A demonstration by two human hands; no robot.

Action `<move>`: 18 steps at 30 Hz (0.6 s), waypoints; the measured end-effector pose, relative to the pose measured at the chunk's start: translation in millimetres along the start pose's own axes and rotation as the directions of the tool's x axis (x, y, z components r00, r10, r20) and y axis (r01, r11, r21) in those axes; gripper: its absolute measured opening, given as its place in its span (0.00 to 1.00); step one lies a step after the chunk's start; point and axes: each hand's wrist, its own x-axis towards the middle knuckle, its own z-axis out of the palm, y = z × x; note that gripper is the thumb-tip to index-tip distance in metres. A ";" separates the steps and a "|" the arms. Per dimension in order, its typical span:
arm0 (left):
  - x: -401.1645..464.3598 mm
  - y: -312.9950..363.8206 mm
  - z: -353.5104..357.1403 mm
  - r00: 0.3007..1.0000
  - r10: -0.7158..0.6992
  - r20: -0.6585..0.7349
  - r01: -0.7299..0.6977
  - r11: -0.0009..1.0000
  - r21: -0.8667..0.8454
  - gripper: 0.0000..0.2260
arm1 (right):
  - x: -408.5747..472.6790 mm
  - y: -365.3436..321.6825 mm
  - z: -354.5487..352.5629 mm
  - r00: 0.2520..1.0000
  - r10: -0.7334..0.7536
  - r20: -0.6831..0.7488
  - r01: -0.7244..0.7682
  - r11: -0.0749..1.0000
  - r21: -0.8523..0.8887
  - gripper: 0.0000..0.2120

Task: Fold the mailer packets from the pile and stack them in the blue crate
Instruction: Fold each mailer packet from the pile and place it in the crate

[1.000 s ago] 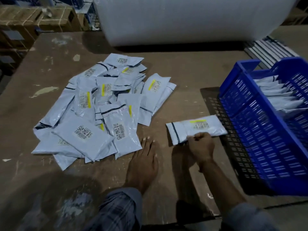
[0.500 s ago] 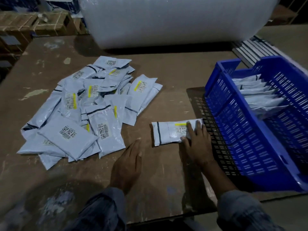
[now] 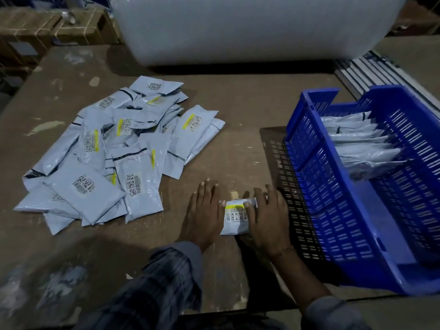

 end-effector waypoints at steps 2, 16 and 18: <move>1.1 0.3 3.0 1.000 -0.010 0.005 0.010 1.000 0.029 0.28 | 10.6 5.7 13.5 0.993 -0.087 0.082 0.086 0.996 0.010 0.27; 10.4 8.3 10.6 0.998 -0.059 0.026 0.052 0.970 0.239 0.27 | 17.4 3.3 30.7 0.986 -0.106 0.127 0.120 0.987 -0.110 0.28; 9.6 10.0 11.9 0.998 -0.064 0.012 0.060 0.971 0.232 0.27 | 18.3 4.1 33.8 0.985 -0.103 0.139 0.121 0.984 -0.128 0.28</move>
